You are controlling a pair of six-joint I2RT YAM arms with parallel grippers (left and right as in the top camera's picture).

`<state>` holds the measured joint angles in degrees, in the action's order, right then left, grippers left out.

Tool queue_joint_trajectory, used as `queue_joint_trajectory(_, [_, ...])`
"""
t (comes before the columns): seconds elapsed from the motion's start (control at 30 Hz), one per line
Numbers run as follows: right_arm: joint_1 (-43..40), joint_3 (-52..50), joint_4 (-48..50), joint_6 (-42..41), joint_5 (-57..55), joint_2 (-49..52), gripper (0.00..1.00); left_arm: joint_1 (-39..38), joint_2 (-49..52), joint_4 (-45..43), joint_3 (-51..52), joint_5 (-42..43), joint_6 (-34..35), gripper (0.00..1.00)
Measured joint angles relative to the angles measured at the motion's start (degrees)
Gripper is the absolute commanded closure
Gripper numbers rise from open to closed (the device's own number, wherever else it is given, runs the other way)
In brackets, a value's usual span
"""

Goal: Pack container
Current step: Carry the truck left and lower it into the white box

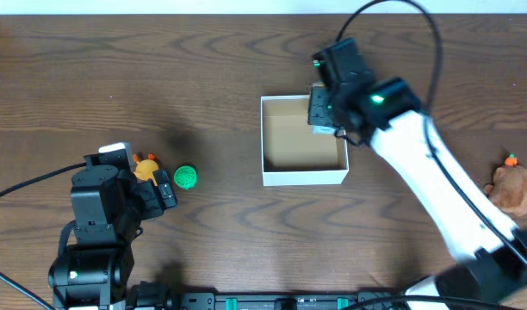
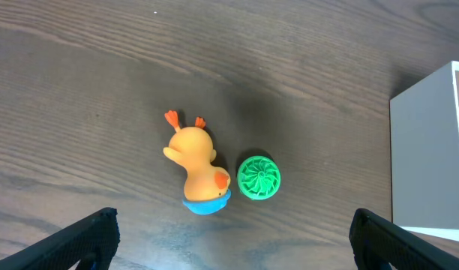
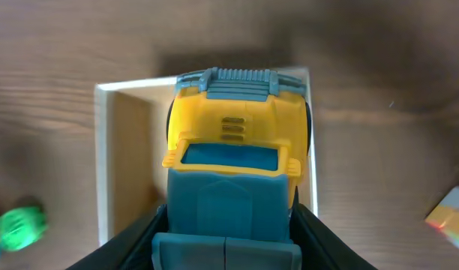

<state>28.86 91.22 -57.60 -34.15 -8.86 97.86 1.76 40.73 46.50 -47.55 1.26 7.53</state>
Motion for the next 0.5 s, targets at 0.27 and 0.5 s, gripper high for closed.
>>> queue_joint_trajectory(0.27, [-0.59,-0.26,0.70,-3.15,-0.55,9.66,0.99,0.00,0.00,0.52,0.00,0.00,0.00,0.02])
queue_joint_trajectory(0.5, [-0.76,-0.26,1.49,-3.08,0.50,13.81,0.94,0.00,0.00,0.68,0.00,0.00,-0.02,0.02])
